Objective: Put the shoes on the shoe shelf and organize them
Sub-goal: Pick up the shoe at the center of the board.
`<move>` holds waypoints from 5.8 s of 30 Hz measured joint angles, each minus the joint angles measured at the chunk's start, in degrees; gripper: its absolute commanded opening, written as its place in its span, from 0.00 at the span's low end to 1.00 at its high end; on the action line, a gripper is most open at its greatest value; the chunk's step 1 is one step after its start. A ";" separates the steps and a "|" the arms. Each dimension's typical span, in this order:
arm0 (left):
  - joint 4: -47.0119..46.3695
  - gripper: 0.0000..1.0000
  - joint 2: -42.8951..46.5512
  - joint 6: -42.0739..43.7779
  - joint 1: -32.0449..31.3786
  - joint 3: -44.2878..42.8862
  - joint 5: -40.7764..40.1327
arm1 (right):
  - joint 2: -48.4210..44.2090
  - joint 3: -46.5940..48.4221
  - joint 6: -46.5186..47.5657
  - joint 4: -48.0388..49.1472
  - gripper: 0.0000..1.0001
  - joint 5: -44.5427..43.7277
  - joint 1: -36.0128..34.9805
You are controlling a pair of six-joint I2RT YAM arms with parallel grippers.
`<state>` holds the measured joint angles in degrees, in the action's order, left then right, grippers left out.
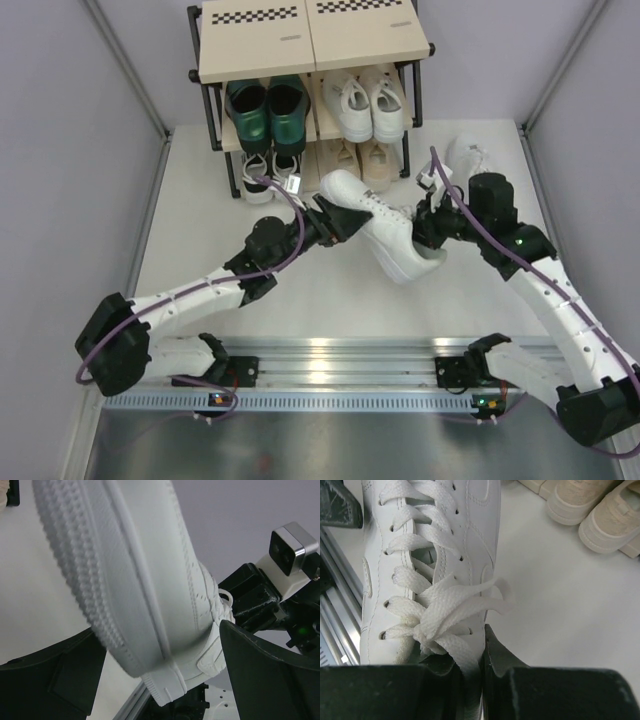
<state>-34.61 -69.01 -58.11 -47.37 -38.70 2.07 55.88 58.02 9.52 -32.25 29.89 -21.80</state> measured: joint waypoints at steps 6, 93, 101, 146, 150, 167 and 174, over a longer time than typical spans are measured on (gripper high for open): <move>-0.98 0.01 -1.68 -1.90 0.09 -0.02 -2.29 | -1.16 -1.14 1.66 0.59 0.01 1.20 -0.48; 25.22 0.98 32.24 27.26 2.54 11.50 14.78 | 16.92 6.56 -30.71 18.12 0.00 35.98 17.86; 26.14 0.98 31.85 29.66 -2.08 11.50 5.62 | 20.72 6.60 -39.82 23.12 0.00 34.84 23.10; -3.19 0.00 4.24 49.53 -9.60 9.44 -8.37 | 21.66 3.34 -53.07 35.63 0.00 34.86 24.11; -3.04 0.00 4.20 49.68 -9.51 9.44 -8.41 | 21.11 3.34 -51.52 34.23 0.01 34.42 23.96; 13.77 0.00 19.56 42.03 -10.23 12.11 -4.48 | 20.39 4.46 -44.65 25.09 0.94 34.36 23.34; 19.74 0.00 25.20 39.91 -10.27 12.24 -5.03 | 17.53 7.69 -39.23 20.59 0.99 33.73 23.89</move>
<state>-14.87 -43.81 -18.20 -57.65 -26.46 -2.96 73.41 65.71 -29.71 -11.66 63.61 2.09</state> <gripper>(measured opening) 0.504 0.991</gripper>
